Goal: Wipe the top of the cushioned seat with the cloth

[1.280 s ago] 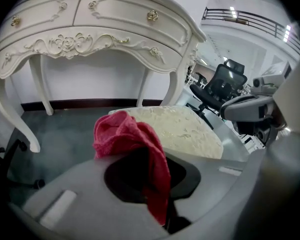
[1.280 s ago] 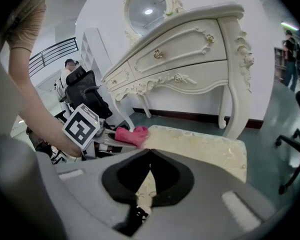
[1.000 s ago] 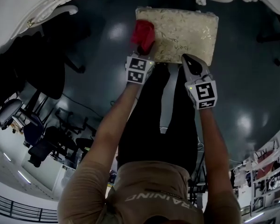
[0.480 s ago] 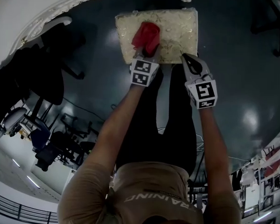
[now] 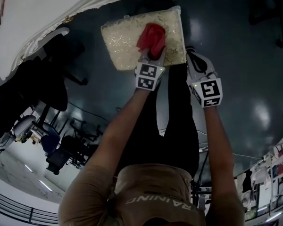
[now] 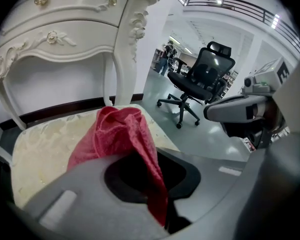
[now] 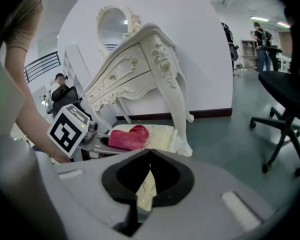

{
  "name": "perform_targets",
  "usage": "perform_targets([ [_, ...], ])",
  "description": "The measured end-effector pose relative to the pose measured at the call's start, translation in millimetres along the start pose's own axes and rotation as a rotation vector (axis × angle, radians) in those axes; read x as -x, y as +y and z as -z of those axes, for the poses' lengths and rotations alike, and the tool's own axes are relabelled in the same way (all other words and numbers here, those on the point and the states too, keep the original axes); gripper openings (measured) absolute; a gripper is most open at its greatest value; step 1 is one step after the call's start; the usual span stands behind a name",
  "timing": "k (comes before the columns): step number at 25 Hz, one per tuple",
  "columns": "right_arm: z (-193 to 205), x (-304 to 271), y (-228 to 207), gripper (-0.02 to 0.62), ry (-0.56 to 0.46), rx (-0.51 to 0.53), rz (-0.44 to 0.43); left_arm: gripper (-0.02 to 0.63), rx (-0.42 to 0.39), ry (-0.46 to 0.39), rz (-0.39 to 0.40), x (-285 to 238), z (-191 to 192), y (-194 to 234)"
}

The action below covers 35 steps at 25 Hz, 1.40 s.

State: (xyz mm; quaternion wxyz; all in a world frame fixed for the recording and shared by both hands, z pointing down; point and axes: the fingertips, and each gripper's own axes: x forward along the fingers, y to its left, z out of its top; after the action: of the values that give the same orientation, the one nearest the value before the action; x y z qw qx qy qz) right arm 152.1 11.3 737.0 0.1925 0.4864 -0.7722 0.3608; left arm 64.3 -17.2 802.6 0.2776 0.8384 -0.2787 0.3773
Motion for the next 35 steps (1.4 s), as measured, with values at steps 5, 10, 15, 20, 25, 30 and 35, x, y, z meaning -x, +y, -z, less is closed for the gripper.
perform_targets([
  [5,8,11,-29,0.002,0.001,-0.024,0.020,0.038,-0.030,0.014,0.030,-21,-13,-31],
  [10,10,19,-48,0.002,0.002,-0.037,0.019,0.038,-0.065,0.032,0.090,-41,-25,-65],
  [15,6,26,-62,0.002,0.010,-0.029,0.014,0.038,-0.097,0.062,0.190,-55,-32,-105],
  [20,0,36,-68,0.002,0.007,-0.006,0.014,0.038,-0.120,0.069,0.294,-52,-35,-149],
  [25,-9,39,-58,0.002,-0.019,0.006,0.026,0.038,-0.123,0.065,0.374,-36,-20,-172],
  [30,-11,39,-42,0.002,-0.038,0.015,0.033,0.038,-0.133,0.029,0.415,-13,-14,-170],
  [35,-2,33,0,0.002,-0.012,0.039,0.006,0.038,-0.115,-0.016,0.427,29,0,-148],
])
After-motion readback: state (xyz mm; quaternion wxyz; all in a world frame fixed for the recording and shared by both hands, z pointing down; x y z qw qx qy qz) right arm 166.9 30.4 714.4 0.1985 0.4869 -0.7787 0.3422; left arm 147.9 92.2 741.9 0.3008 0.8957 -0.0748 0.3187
